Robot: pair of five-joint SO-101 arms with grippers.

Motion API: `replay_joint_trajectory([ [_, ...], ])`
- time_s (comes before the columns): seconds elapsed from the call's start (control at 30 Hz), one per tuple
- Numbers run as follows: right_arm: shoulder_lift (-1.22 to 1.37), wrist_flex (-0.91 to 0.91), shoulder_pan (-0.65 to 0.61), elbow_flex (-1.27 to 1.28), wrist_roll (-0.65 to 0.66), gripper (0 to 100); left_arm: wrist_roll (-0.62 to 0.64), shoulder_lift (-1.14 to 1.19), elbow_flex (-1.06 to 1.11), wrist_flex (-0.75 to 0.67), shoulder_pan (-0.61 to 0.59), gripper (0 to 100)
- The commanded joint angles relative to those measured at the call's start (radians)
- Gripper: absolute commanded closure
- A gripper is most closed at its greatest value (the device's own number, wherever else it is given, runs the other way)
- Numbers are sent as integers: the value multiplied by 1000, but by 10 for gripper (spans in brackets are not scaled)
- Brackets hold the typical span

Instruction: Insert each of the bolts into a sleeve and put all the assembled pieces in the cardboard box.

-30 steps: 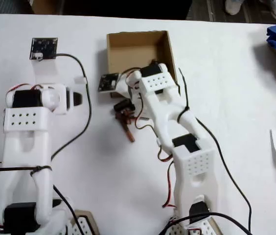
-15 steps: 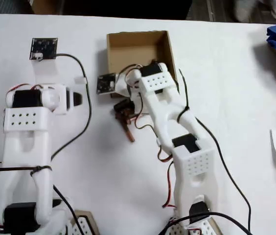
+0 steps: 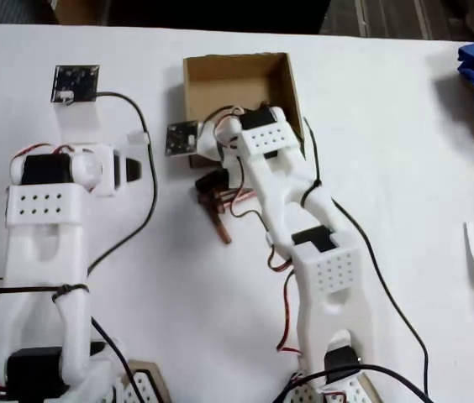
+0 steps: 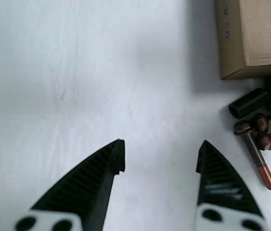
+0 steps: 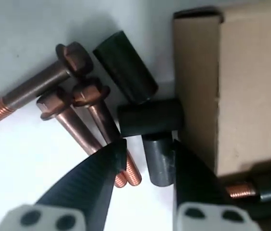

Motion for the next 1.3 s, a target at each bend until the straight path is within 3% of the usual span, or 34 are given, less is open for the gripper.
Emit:
replay_joint_trajectory([
  [0.0,2,-10,18,-15,3,861,-8,-14,-18,0,-11,744],
  [0.43,94,4,68,-23,2,862,-8,-14,-19,0,-11,744],
  [0.6,97,56,65,-23,2,986,-8,-14,-19,0,-11,744],
  [0.9,94,254,45,-23,0,950,-8,-14,-19,0,-11,744],
  [1.1,97,262,53,-23,0,943,-8,-14,-19,0,-11,744],
  [1.27,101,239,51,-25,-12,818,-8,-14,-19,-2,-11,744],
])
